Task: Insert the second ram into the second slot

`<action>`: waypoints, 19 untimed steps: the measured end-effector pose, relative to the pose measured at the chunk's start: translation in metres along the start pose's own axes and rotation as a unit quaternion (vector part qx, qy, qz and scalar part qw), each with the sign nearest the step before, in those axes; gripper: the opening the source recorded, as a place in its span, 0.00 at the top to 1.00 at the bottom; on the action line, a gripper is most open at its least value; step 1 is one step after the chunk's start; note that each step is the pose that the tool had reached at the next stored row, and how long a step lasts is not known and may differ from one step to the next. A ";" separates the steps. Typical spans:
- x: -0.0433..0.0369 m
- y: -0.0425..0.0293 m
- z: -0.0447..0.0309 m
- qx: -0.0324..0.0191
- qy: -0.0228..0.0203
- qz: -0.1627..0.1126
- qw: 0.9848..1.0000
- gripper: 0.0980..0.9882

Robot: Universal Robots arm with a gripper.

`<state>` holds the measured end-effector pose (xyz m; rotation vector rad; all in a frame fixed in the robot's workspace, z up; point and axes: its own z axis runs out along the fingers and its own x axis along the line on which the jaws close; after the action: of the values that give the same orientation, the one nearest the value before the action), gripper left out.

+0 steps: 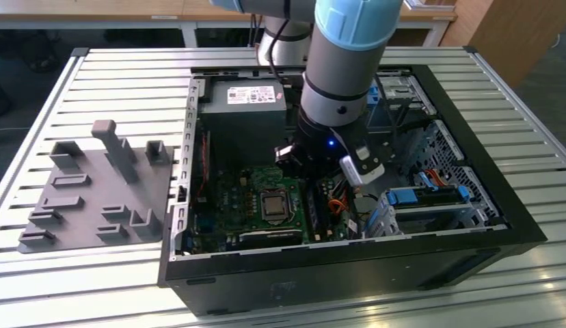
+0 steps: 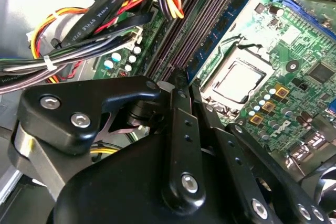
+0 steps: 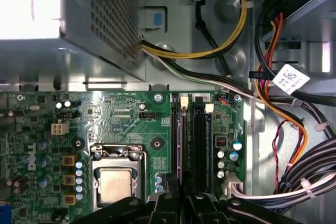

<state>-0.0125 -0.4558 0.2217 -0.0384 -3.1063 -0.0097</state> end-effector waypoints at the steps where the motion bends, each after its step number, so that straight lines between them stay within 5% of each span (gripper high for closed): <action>1: -0.0005 0.0000 0.0003 0.000 0.000 0.001 1.000 0.95; 19: -0.0013 0.0001 0.0079 -0.001 0.000 0.021 1.000 0.95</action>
<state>-0.0115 -0.4557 0.2138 -0.1043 -3.1050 -0.0113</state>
